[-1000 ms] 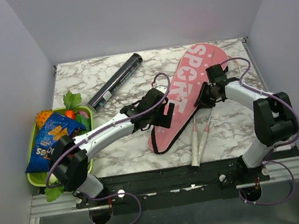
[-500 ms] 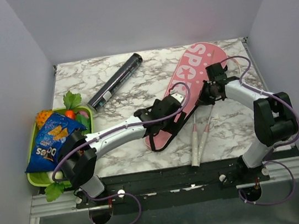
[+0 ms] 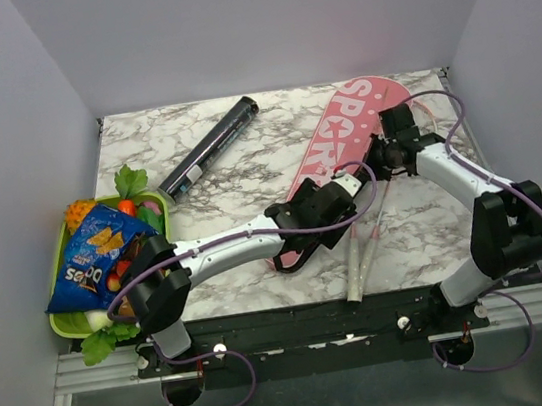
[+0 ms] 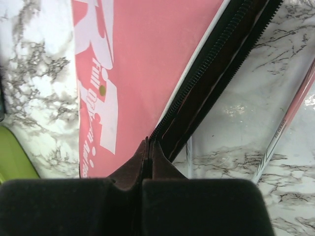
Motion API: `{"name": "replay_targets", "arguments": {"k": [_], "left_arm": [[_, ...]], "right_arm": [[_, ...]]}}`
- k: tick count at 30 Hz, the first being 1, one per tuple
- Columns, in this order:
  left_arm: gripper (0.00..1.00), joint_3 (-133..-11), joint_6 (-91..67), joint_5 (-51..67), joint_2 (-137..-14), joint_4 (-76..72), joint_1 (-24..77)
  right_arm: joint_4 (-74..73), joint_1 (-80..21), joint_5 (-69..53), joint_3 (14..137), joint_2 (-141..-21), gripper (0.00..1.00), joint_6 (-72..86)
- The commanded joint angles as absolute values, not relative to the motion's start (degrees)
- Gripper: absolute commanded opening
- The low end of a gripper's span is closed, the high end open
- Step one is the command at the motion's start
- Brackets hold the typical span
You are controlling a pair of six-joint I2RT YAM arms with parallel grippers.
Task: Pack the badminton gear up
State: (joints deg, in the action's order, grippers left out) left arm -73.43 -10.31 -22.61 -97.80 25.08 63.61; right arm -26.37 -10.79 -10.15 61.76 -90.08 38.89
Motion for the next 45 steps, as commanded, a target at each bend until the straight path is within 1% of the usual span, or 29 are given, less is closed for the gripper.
{"name": "replay_targets", "arguments": {"k": [1, 19, 20, 22, 23, 25, 26, 28, 29, 35, 38, 39, 41, 42, 45], "left_arm": [[0.99, -75.5, -8.9, -25.8, -99.0, 23.6, 64.3], [0.99, -72.9, -9.1, -31.0, -101.9, 20.7, 65.2], [0.98, -73.0, -8.9, -30.9, -102.1, 20.8, 65.2], [0.90, -72.9, -8.5, -30.9, -102.9, 20.7, 65.1], [0.80, -72.6, -8.3, -30.9, -103.0, 20.6, 65.1], [0.64, -72.0, -7.9, -30.4, -103.0, 19.5, 65.1], [0.43, -71.8, -7.6, -30.4, -103.0, 19.3, 65.0], [0.20, -72.1, -7.6, -30.5, -103.2, 19.2, 64.9], [0.00, -72.2, -7.5, -30.5, -103.2, 19.2, 64.9], [0.00, -72.6, -5.9, -31.4, -102.7, 18.5, 64.0], [0.00, -75.2, -6.7, -32.1, -103.4, 21.9, 61.7], [0.00, -75.8, -7.1, -31.8, -103.4, 23.9, 60.9], [0.00, -76.7, -8.3, -30.2, -102.7, 25.0, 57.9], [0.00, -76.6, -8.8, -29.4, -101.4, 25.3, 56.5], [0.00, -75.9, -10.3, -26.2, -98.6, 25.7, 51.5]], "right_arm": [[-27.4, -10.6, -12.5, 64.0, -86.5, 0.00, 37.7], [-29.9, -11.2, -15.5, 63.4, -79.0, 0.01, 38.6], [-30.1, -11.3, -15.6, 63.2, -78.7, 0.01, 38.6], [-30.2, -11.3, -15.6, 62.8, -78.1, 0.01, 38.6], [-30.3, -11.3, -15.6, 62.4, -77.6, 0.01, 38.6], [-30.5, -11.3, -15.5, 61.7, -77.1, 0.01, 38.6], [-30.6, -11.3, -15.4, 61.4, -76.6, 0.01, 38.5], [-30.7, -11.3, -15.0, 60.6, -76.3, 0.00, 38.5], [-30.7, -11.3, -14.9, 60.5, -76.1, 0.01, 38.5], [-30.4, -11.3, -15.1, 59.8, -76.6, 0.00, 38.0], [-30.8, -11.3, -15.4, 60.6, -77.2, 0.01, 37.8], [-31.1, -11.3, -15.6, 61.7, -77.4, 0.11, 37.7], [-32.2, -11.3, -16.0, 63.0, -77.9, 0.25, 37.4], [-32.6, -11.3, -16.1, 64.2, -77.9, 0.35, 37.2], [-33.5, -11.2, -15.2, 65.8, -76.6, 0.47, 36.7]]}}
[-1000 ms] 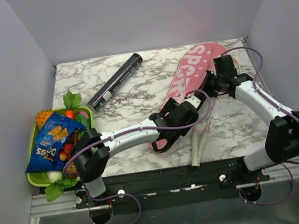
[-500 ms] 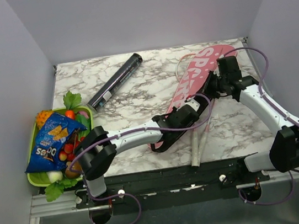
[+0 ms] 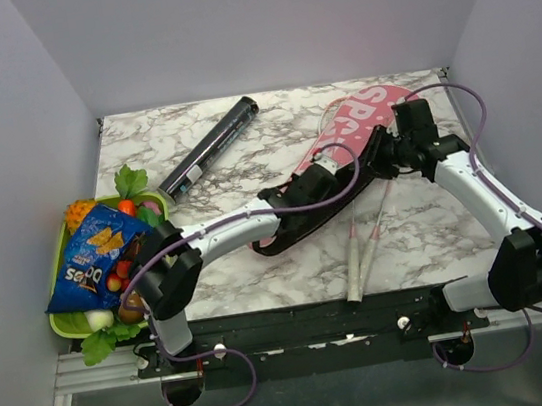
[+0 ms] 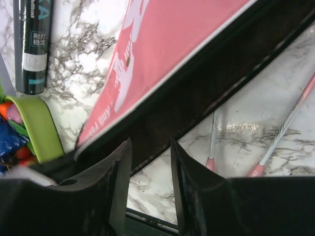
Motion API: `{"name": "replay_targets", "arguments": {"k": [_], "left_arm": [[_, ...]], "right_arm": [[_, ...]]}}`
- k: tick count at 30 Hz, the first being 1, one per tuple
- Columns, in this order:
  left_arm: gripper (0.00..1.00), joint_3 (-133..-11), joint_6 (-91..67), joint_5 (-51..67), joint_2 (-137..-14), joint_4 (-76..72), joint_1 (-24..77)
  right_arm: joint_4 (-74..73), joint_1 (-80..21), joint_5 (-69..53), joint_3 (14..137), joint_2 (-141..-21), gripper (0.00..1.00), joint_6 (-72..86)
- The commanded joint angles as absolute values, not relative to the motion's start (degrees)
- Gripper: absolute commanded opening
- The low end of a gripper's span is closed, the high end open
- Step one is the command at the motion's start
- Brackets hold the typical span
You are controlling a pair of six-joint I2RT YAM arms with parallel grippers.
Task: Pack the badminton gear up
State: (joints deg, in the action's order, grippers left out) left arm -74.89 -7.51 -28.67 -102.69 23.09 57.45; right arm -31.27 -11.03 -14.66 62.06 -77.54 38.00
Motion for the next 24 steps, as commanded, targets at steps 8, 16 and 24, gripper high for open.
{"name": "replay_targets", "arguments": {"k": [8, 16, 24], "left_arm": [[0.00, -75.9, -14.2, -25.3, -94.9, 28.2, 42.5], [0.00, -76.2, -26.7, -23.5, -94.0, 36.7, 40.5], [0.00, -70.4, -35.2, -18.5, -92.7, 35.9, 43.0]], "right_arm": [[-37.1, -11.2, -11.8, 68.1, -72.5, 0.53, 35.0], [-39.8, -11.1, -2.5, 63.1, -76.3, 0.56, 34.6], [-39.8, -10.5, 6.6, 61.6, -82.7, 0.64, 37.4]]}}
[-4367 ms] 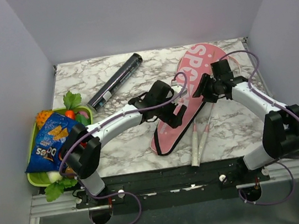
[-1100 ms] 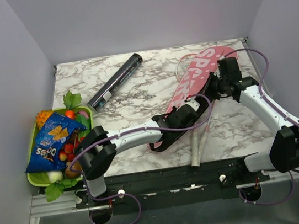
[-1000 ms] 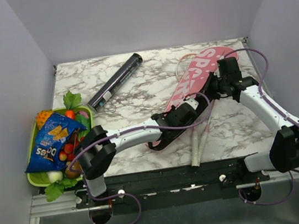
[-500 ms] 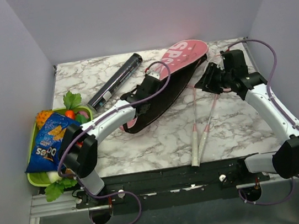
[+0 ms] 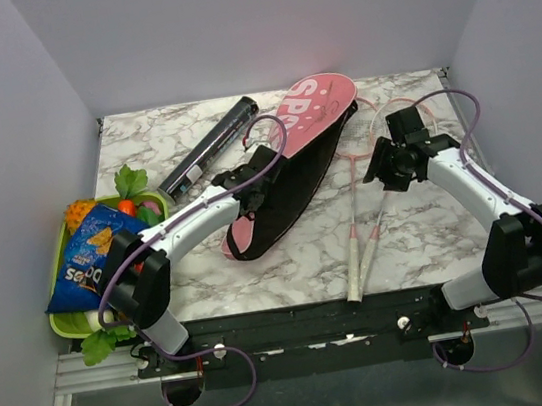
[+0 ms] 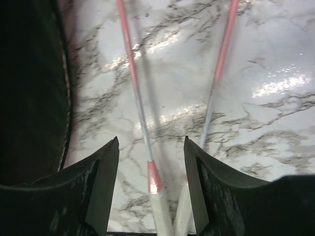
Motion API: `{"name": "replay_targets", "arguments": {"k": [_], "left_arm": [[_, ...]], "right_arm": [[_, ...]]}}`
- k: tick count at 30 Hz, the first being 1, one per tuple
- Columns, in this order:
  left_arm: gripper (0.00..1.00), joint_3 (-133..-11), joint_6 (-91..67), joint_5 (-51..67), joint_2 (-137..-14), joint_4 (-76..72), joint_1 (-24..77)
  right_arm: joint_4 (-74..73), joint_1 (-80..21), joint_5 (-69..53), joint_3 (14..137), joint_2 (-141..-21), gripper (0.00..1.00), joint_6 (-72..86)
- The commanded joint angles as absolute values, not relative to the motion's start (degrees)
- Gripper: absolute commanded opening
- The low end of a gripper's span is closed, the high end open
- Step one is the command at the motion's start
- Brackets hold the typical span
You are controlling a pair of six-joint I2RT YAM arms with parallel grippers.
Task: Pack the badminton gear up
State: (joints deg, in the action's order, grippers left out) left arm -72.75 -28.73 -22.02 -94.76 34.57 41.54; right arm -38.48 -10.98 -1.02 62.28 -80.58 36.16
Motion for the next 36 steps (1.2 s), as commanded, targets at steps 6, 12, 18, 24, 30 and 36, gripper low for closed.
{"name": "replay_targets", "arguments": {"k": [6, 12, 18, 24, 30, 36], "left_arm": [[0.00, -68.2, -35.6, -14.6, -91.7, 32.9, 43.3], [0.00, -65.6, -34.8, -12.2, -90.6, 31.0, 43.7], [0.00, -64.1, -34.4, -11.4, -89.9, 30.3, 43.8], [0.00, -64.8, -33.1, -12.1, -89.6, 31.0, 43.8], [0.00, -64.6, -31.7, -12.6, -89.8, 31.2, 43.7], [0.00, -65.6, -31.2, -12.0, -90.8, 31.3, 43.7]], "right_arm": [[-39.9, -9.8, 8.1, 61.4, -87.9, 0.66, 38.5], [-40.1, -9.4, 11.2, 62.6, -93.0, 0.66, 39.0], [-39.8, -8.7, 12.0, 64.7, -98.3, 0.66, 38.5], [-39.8, -8.4, 12.7, 66.5, -101.8, 0.52, 37.7], [-39.5, -8.4, 12.0, 66.6, -103.2, 0.07, 36.8], [-39.6, -8.3, 12.9, 65.9, -102.2, 0.01, 35.0]]}}
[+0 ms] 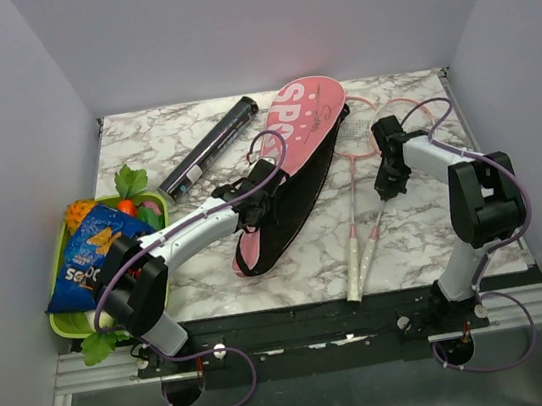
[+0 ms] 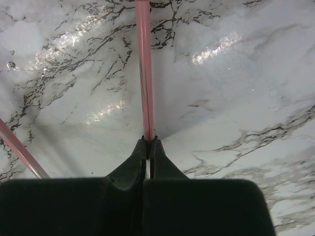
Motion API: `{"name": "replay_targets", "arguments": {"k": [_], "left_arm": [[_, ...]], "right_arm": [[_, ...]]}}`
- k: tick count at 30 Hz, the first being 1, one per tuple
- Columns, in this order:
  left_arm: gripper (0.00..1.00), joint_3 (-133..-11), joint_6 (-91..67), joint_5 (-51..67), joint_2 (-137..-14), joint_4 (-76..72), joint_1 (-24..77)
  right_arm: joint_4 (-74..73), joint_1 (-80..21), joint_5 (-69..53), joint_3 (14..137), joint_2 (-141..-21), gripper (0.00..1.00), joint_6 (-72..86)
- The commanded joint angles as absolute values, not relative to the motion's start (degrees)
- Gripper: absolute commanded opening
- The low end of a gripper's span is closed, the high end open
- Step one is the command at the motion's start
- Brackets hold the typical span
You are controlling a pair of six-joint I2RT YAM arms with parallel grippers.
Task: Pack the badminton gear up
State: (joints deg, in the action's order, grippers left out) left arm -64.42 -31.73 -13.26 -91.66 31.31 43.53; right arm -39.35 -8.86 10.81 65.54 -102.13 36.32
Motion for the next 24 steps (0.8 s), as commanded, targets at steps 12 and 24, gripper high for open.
{"name": "replay_targets", "arguments": {"k": [12, 24], "left_arm": [[0.00, -68.2, -30.5, -11.3, -93.2, 30.1, 43.7], [0.00, -71.7, -29.6, -10.5, -96.5, 28.7, 43.7]], "right_arm": [[-44.6, -8.3, 20.7, 65.2, -89.9, 0.01, 28.6], [-52.3, -8.4, 13.5, 63.7, -78.6, 0.00, 22.2]]}}
